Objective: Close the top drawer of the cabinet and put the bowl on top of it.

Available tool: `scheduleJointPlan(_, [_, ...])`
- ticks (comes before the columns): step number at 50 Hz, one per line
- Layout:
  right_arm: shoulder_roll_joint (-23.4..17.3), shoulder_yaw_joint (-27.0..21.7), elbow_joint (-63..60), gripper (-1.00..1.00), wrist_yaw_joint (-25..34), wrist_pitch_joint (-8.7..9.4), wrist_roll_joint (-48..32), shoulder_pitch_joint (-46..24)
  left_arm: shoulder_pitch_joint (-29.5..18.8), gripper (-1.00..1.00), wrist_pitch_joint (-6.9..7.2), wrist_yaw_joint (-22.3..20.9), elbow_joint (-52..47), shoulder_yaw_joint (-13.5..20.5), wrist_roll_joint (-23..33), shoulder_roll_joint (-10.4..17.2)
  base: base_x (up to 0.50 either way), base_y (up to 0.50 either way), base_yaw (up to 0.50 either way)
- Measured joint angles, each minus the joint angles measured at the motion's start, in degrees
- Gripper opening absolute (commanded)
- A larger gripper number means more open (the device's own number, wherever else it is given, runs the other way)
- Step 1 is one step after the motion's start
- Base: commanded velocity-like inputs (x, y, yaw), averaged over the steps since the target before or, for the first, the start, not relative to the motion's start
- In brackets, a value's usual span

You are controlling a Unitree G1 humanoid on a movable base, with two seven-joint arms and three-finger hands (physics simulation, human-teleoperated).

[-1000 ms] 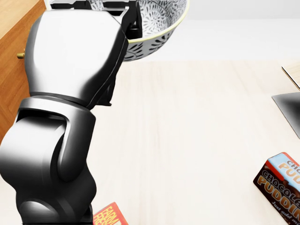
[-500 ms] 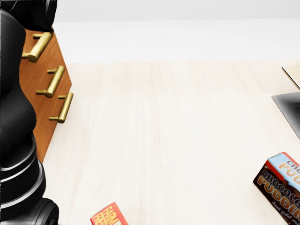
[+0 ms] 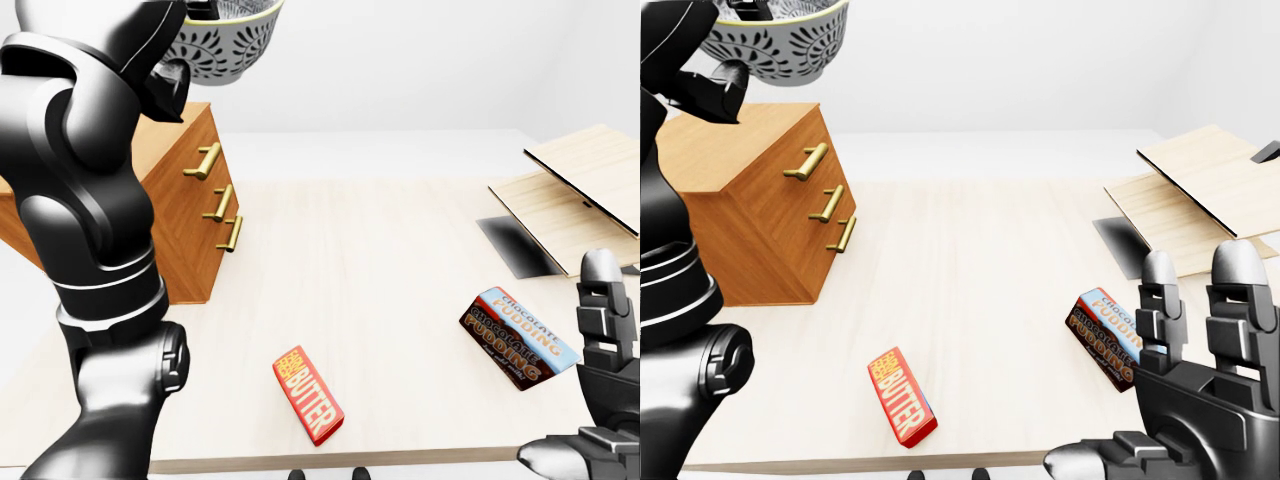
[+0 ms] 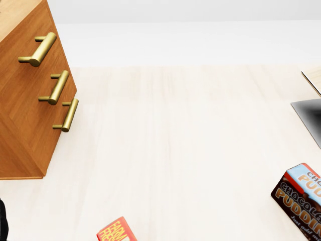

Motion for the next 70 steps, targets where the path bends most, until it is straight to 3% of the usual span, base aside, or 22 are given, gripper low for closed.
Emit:
scheduleJointPlan(19, [-0.5,0.4,0.0,1.00,-0.5,-0.07,-0.1,0.1,3.8,-1.00,0.00,3.2,4.2,4.3,-11.9,10.9,0.00,0.00,0.00])
scheduleJointPlan(43, [0.0,1.6,0.0,1.00,-0.2,-0.39,-1.6,0.2,11.2,-1.00,0.00,16.1,12.6,10.6,-26.1,24.8,0.00,0.00,0.00])
scheduleJointPlan(59, [0.4,1.6,0.0,1.00,0.3,-0.65,-1.8,0.5,11.2,-1.00,0.00,24.2,22.9,10.7,-31.6,29.0,0.00,0.00,0.00])
scheduleJointPlan(70, [0.7,2.3,0.0,1.00,0.6,-1.06,-2.4,0.8,5.7,-1.00,0.00,29.2,35.7,8.1,-32.9,29.7,0.00,0.00,0.00])
